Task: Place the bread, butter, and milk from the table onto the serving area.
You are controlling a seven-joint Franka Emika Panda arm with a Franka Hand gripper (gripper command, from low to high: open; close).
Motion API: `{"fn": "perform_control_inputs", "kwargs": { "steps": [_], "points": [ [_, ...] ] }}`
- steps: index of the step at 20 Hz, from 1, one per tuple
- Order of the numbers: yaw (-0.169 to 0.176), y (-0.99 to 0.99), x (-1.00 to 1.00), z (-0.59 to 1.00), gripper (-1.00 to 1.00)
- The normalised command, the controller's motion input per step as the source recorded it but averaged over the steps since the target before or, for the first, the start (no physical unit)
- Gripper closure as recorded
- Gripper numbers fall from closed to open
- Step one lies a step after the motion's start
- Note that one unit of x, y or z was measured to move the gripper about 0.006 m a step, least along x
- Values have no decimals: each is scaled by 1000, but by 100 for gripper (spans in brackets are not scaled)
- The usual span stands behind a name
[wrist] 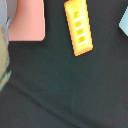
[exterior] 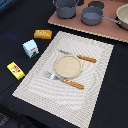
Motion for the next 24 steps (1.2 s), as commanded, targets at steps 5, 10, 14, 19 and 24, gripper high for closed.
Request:
{"fn": "perform_control_inputs", "kwargs": {
  "steps": [5,10,14,19,24],
  "points": [
    [0,-272,-546,-1000,-100],
    [0,-255,-469,-929,-100],
    [2,-85,-353,-610,-100],
    [18,-30,-279,-629,-100],
    [85,-15,-325,-646,-100]
  ]
}}
